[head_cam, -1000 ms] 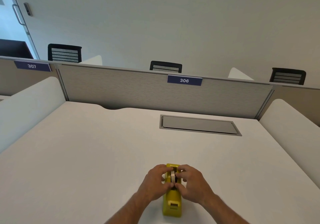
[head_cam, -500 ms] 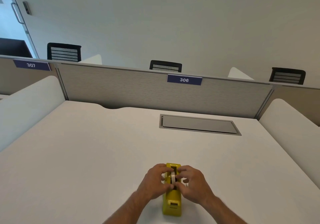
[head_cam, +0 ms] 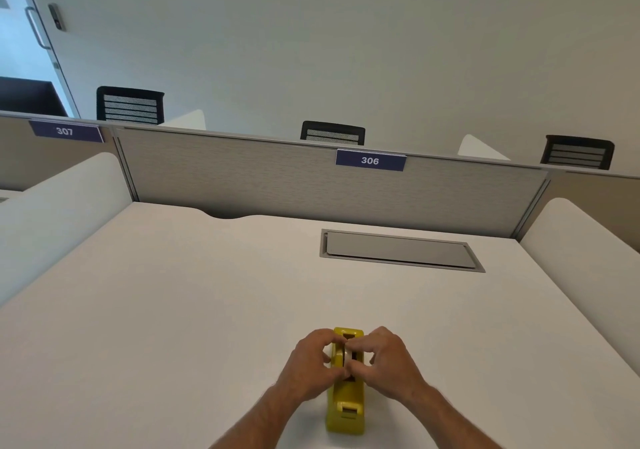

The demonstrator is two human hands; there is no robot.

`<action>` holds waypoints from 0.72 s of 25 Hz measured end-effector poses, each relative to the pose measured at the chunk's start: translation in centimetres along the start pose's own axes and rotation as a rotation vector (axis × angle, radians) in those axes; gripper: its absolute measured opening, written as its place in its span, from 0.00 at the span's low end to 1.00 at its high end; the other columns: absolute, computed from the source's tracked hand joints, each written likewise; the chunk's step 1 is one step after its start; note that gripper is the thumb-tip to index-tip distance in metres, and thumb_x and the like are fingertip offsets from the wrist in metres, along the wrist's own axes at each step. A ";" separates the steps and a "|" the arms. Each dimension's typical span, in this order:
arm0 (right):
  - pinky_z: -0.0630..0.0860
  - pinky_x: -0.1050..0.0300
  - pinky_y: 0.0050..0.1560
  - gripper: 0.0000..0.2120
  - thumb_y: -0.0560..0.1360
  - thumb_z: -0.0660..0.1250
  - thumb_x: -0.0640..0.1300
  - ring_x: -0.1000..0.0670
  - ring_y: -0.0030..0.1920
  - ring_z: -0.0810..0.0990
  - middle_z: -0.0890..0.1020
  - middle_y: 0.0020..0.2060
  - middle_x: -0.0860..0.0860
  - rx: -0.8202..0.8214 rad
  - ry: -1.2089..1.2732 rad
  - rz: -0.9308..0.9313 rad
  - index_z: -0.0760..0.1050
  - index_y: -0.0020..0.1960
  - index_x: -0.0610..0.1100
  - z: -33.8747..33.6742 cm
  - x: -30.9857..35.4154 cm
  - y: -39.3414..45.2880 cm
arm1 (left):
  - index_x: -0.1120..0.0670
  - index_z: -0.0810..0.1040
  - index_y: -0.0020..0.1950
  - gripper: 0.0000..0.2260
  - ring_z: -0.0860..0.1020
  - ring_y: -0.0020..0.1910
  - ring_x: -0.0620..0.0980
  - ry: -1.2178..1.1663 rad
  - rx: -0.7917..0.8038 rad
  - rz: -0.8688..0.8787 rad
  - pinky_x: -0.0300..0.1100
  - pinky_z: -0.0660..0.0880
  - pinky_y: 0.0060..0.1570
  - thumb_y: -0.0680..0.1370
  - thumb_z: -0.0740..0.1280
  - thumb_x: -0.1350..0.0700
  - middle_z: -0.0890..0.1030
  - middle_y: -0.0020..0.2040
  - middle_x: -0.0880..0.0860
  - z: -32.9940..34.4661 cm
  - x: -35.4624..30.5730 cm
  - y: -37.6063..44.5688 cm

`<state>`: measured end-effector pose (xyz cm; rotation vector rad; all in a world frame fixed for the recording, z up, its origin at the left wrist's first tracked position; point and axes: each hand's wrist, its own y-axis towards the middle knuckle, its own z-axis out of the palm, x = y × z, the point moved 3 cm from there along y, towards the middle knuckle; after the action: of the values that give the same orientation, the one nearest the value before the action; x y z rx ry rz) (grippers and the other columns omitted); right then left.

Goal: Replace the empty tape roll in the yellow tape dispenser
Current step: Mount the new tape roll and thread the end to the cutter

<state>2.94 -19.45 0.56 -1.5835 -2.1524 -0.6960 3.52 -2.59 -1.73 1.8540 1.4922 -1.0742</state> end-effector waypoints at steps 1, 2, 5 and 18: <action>0.77 0.58 0.44 0.13 0.67 0.68 0.55 0.57 0.47 0.75 0.81 0.38 0.72 -0.012 0.008 -0.004 0.81 0.52 0.65 -0.1 0.0 0.1 | 0.42 0.76 0.60 0.24 0.78 0.54 0.47 0.001 0.004 -0.017 0.35 0.79 0.49 0.67 0.79 0.51 0.74 0.65 0.43 0.1 0.1 0.0; 0.77 0.58 0.43 0.13 0.68 0.68 0.54 0.57 0.47 0.75 0.80 0.37 0.74 -0.019 0.013 -0.010 0.81 0.51 0.65 -0.2 0.1 0.2 | 0.42 0.76 0.60 0.24 0.78 0.54 0.47 0.005 0.005 -0.028 0.36 0.80 0.50 0.67 0.79 0.50 0.73 0.65 0.43 0.2 0.1 0.0; 0.78 0.55 0.43 0.11 0.67 0.69 0.55 0.56 0.47 0.75 0.83 0.38 0.66 0.007 -0.010 -0.035 0.83 0.49 0.60 -0.5 0.0 0.4 | 0.42 0.76 0.60 0.24 0.78 0.55 0.47 0.020 -0.002 -0.029 0.37 0.80 0.52 0.66 0.79 0.49 0.74 0.65 0.44 0.3 0.0 0.1; 0.78 0.53 0.43 0.14 0.66 0.70 0.57 0.55 0.45 0.76 0.85 0.41 0.59 0.056 -0.069 -0.060 0.84 0.49 0.54 -1.1 0.2 0.6 | 0.37 0.74 0.57 0.24 0.79 0.51 0.45 0.079 -0.007 -0.036 0.38 0.81 0.50 0.64 0.78 0.43 0.73 0.64 0.41 0.5 -0.2 0.1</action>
<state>3.45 -19.79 1.70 -1.5415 -2.2565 -0.6019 3.52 -3.12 -1.84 1.8919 1.5773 -1.0217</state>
